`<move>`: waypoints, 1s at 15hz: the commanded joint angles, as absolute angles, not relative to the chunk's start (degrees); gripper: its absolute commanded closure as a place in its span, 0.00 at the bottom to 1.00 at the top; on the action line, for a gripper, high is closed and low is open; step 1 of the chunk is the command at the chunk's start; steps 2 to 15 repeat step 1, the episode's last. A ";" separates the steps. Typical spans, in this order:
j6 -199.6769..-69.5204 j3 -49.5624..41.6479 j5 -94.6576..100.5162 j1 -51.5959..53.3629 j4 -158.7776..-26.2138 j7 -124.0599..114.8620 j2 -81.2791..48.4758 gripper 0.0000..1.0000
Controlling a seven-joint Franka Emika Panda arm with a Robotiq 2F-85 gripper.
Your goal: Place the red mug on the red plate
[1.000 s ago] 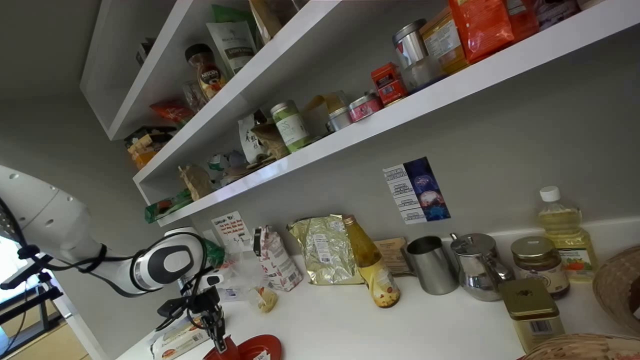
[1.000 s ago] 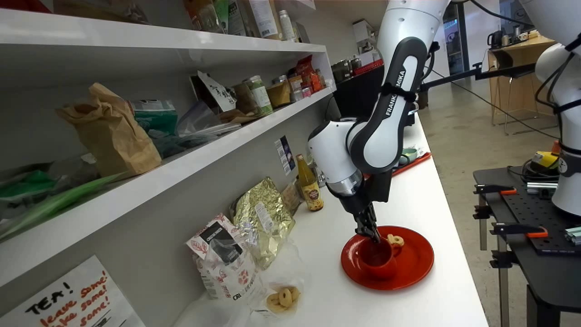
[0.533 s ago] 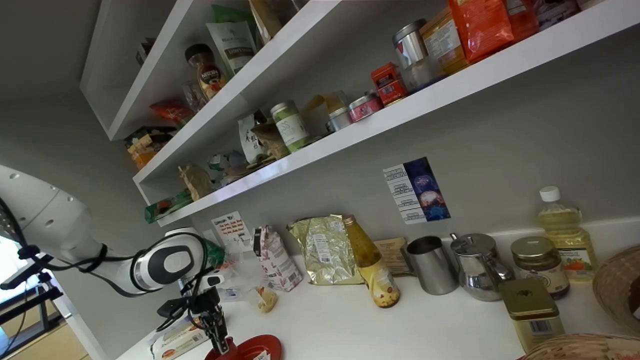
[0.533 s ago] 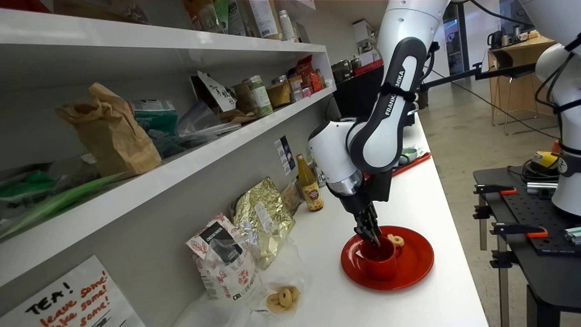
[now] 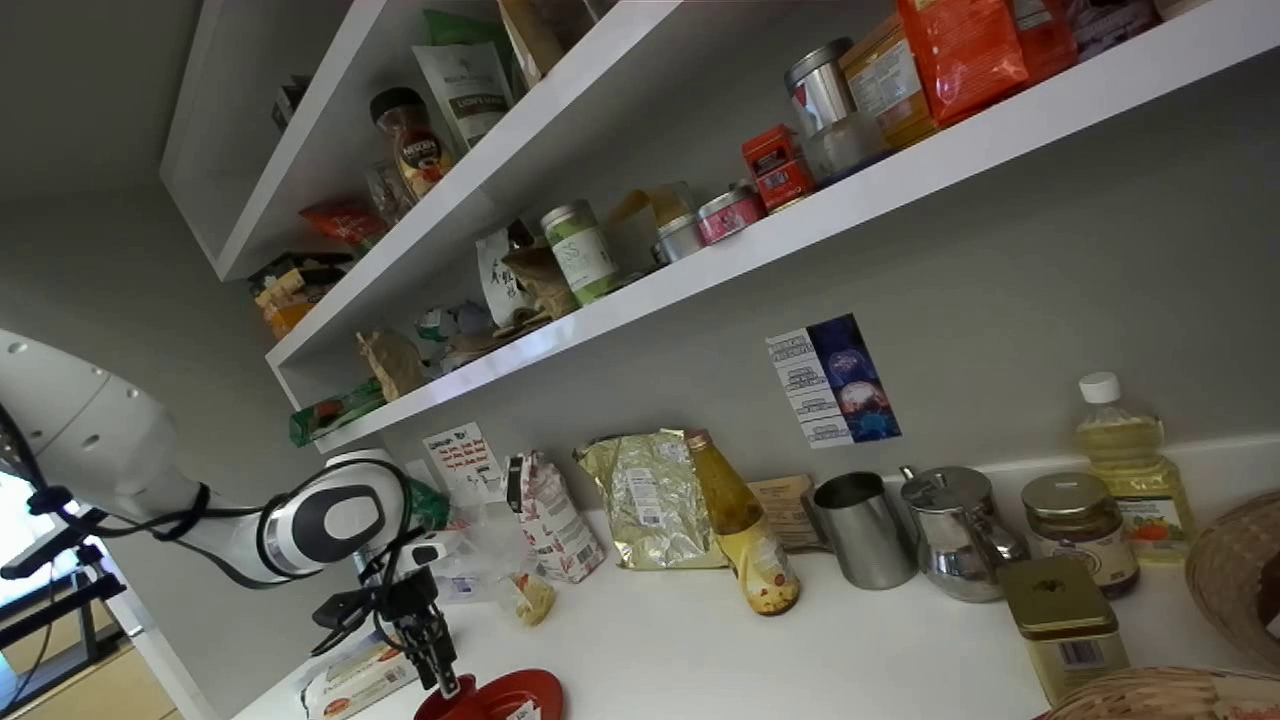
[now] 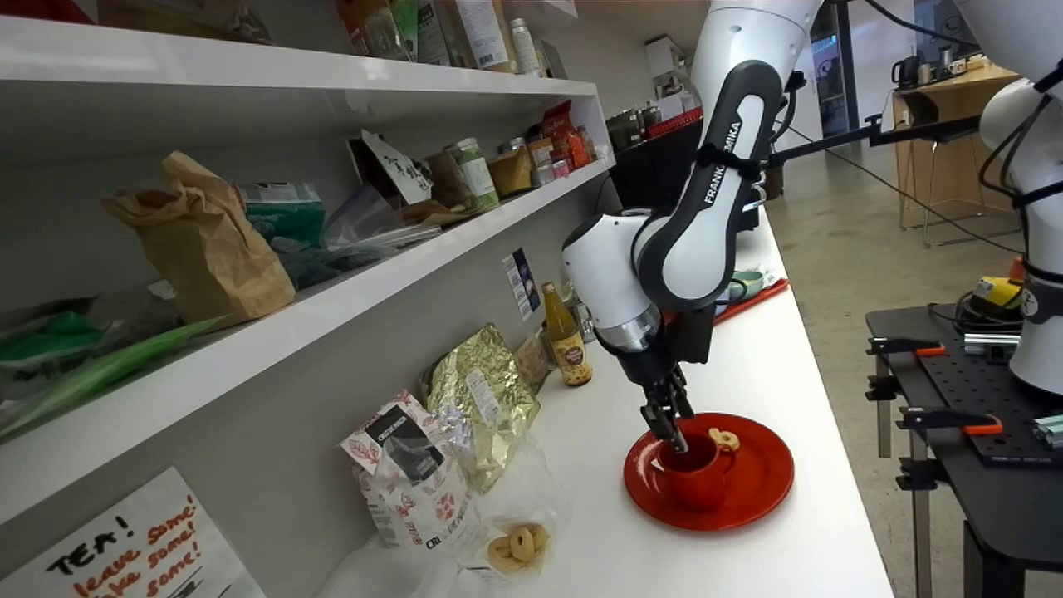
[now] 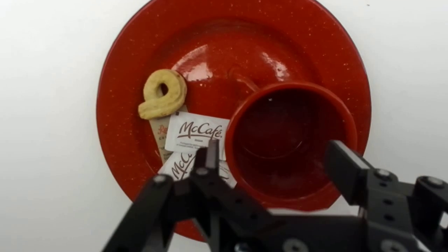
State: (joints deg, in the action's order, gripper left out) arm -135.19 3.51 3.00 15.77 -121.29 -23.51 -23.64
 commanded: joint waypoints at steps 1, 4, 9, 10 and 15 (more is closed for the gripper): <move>-135.05 3.70 3.08 15.58 -121.21 -23.55 -23.65 0.23; -135.05 3.70 3.08 15.58 -121.21 -23.55 -23.65 0.23; -135.05 3.70 3.08 15.58 -121.21 -23.55 -23.65 0.23; -135.05 3.70 3.08 15.58 -121.21 -23.55 -23.65 0.23; -135.05 3.70 3.08 15.58 -121.21 -23.55 -23.65 0.23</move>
